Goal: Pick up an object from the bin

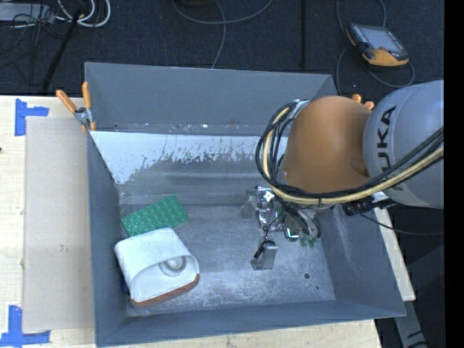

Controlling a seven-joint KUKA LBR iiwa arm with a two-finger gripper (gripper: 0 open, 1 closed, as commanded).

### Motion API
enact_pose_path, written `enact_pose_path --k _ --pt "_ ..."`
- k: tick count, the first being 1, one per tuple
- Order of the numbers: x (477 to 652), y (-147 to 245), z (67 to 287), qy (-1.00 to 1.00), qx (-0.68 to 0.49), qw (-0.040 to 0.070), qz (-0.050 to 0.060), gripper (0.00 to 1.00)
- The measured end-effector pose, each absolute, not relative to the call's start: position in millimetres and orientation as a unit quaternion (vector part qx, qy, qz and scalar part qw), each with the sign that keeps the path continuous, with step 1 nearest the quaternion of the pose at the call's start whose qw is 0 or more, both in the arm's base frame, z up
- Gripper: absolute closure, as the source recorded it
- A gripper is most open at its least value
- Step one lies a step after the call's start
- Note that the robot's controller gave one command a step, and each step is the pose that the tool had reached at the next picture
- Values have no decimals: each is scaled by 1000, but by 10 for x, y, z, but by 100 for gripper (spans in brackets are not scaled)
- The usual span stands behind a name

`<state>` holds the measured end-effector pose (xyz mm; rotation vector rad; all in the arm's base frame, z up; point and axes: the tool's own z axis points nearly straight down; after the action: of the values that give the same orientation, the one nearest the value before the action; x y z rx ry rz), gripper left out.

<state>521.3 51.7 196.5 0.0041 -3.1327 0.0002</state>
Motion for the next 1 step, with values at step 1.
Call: enact_pose_path --k 1 --pt "5036 1193 759 -998 -65 5 0 0"
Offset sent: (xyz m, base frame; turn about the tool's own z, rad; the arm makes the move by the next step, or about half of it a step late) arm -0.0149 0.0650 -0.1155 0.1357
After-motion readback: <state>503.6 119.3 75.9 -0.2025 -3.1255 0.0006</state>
